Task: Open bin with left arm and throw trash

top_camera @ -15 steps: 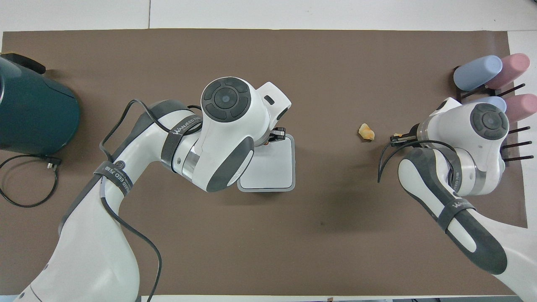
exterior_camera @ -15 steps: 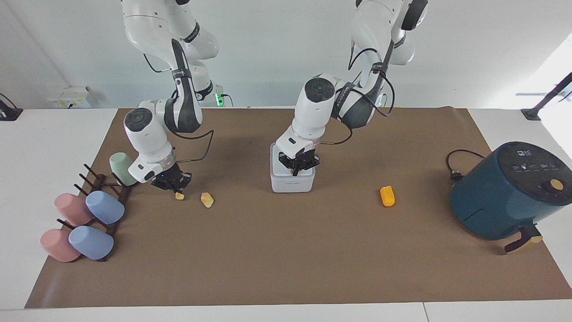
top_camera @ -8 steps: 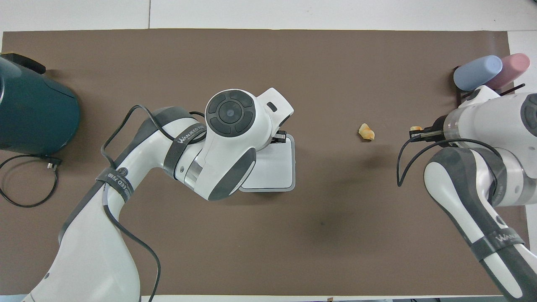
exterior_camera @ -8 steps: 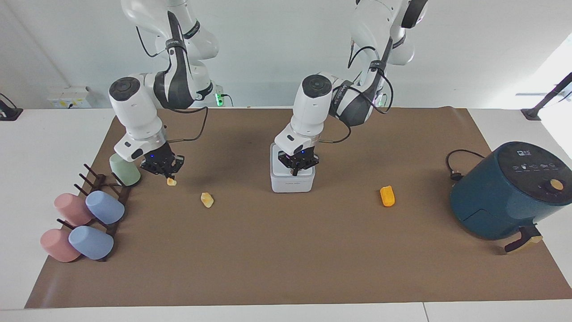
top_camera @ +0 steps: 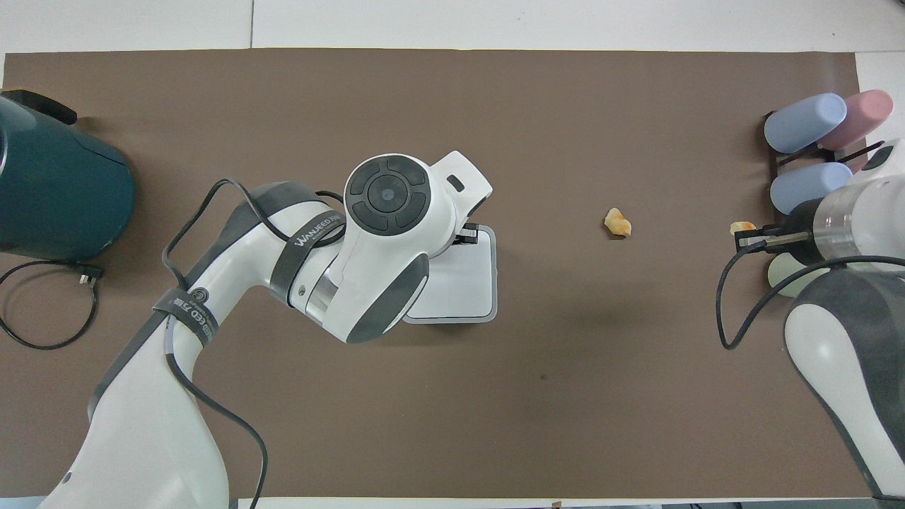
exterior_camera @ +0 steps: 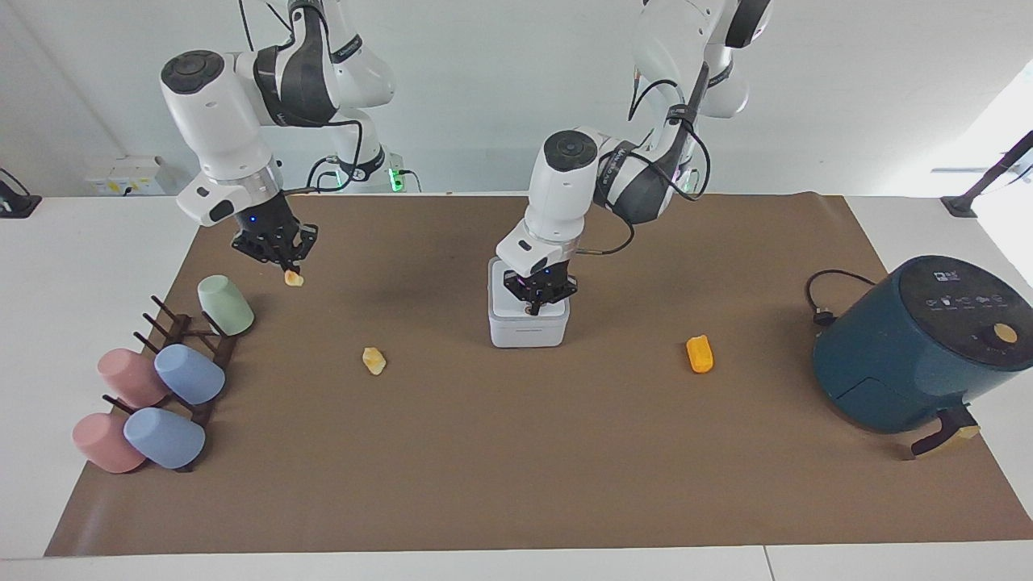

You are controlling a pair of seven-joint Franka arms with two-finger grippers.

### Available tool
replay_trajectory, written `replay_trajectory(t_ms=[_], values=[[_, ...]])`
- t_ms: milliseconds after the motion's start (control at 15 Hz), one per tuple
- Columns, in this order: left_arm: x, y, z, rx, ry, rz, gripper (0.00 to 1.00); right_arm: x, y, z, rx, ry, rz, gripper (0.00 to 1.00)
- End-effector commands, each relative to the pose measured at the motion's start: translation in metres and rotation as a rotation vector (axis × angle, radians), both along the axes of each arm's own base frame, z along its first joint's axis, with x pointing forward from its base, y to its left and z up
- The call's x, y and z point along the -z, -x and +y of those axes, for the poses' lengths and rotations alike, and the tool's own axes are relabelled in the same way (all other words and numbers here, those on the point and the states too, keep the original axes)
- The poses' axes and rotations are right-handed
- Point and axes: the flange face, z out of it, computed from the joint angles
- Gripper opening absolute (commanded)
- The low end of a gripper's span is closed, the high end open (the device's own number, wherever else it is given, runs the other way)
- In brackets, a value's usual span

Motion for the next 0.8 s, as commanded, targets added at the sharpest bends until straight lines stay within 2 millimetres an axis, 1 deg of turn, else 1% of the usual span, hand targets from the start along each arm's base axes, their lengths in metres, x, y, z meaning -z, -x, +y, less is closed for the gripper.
replay_trajectory(t_ms=[0, 67, 133, 200, 267, 333, 400, 467, 533, 667, 733], values=[[-0.029, 0.010, 0.020, -0.026, -0.024, 0.023, 0.00, -0.002, -0.004, 0.027, 0.018, -0.022, 0.010, 0.00], [-0.041, 0.008, 0.028, -0.044, -0.007, 0.027, 0.00, -0.004, -0.005, 0.041, 0.045, -0.026, 0.000, 0.00], [-0.048, 0.008, 0.035, -0.049, -0.007, 0.033, 0.00, -0.003, -0.003, 0.061, 0.066, -0.031, -0.002, 0.00], [-0.062, 0.009, 0.039, -0.048, -0.007, 0.033, 0.00, -0.004, -0.002, 0.084, 0.083, -0.039, -0.017, 0.00], [-0.072, 0.008, 0.048, -0.049, -0.003, 0.041, 0.00, -0.002, -0.001, 0.102, 0.098, -0.046, -0.023, 0.00], [-0.084, 0.007, 0.059, -0.046, 0.002, 0.046, 0.00, 0.002, 0.001, 0.126, 0.107, -0.052, -0.020, 0.00], [-0.098, 0.009, 0.072, -0.033, 0.010, 0.053, 0.00, 0.003, 0.001, 0.149, 0.127, -0.062, -0.026, 0.00], [-0.114, 0.009, 0.088, -0.018, 0.017, 0.058, 0.00, 0.006, 0.001, 0.169, 0.145, -0.071, -0.029, 0.00], [-0.127, 0.009, 0.105, -0.004, 0.022, 0.067, 0.00, 0.010, -0.001, 0.193, 0.151, -0.077, -0.024, 0.00], [-0.145, 0.009, 0.139, 0.025, 0.015, 0.083, 0.00, 0.017, -0.004, 0.235, 0.165, -0.088, -0.016, 0.00], [-0.152, 0.008, 0.156, 0.042, 0.008, 0.092, 0.00, 0.022, -0.004, 0.251, 0.182, -0.093, -0.012, 0.00]])
